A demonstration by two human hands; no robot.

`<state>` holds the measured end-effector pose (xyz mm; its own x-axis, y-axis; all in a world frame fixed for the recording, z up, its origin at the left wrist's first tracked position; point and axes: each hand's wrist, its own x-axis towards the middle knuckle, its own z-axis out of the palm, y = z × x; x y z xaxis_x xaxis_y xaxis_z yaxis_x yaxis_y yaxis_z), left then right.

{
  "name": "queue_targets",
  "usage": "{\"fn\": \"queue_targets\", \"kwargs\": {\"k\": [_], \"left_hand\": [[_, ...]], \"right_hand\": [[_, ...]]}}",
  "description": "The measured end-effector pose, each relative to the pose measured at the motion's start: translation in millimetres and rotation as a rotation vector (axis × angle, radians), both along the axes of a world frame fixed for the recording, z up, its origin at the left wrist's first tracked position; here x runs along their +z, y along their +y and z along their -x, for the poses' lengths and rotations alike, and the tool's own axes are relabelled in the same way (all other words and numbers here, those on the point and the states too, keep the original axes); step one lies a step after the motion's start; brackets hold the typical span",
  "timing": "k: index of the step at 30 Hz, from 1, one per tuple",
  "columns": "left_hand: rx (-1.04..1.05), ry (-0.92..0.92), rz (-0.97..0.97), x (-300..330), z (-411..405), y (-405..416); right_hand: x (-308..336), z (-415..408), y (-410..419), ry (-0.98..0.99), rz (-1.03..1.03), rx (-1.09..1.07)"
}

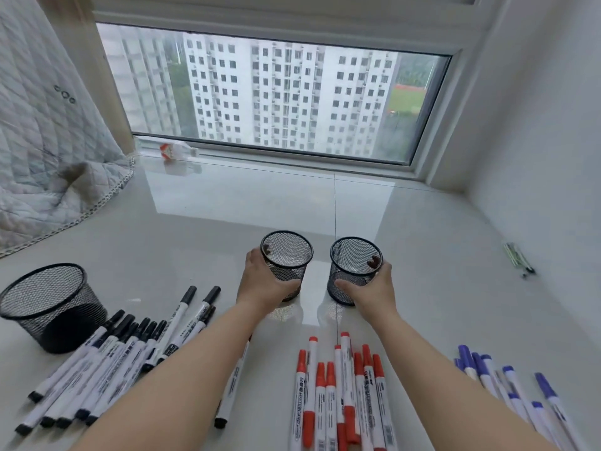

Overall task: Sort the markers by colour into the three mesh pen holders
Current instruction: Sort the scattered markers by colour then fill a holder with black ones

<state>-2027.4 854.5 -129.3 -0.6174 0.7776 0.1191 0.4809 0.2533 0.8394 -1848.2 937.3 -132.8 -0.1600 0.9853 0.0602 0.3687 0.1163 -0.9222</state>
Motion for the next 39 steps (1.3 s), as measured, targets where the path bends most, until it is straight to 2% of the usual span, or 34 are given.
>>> {"fn": "queue_targets", "kwargs": {"k": [4,18,29,32,35,39], "left_hand": [[0.03,-0.048,0.005,-6.7,3.5,2.8],[0.029,-0.026,0.036,-8.5,8.1,3.7],[-0.01,-0.145,0.119,-4.8,6.2,-12.1],[0.002,-0.111,0.072,-2.3,5.0,-30.6],[0.01,-0.04,-0.032,2.7,6.7,-57.9],[0.098,0.102,-0.152,15.0,25.7,-102.0]], "right_hand": [[-3.1,2.5,5.2,0.012,0.008,0.01],[-4.3,12.4,7.1,-0.029,0.034,0.065],[2.5,9.1,-7.1,-0.037,0.064,0.006],[8.2,8.7,-24.6,-0.124,-0.012,-0.078],[14.6,13.0,-48.3,-0.241,-0.222,-0.183],[21.6,30.2,-79.3,-0.318,-0.432,-0.177]]}}
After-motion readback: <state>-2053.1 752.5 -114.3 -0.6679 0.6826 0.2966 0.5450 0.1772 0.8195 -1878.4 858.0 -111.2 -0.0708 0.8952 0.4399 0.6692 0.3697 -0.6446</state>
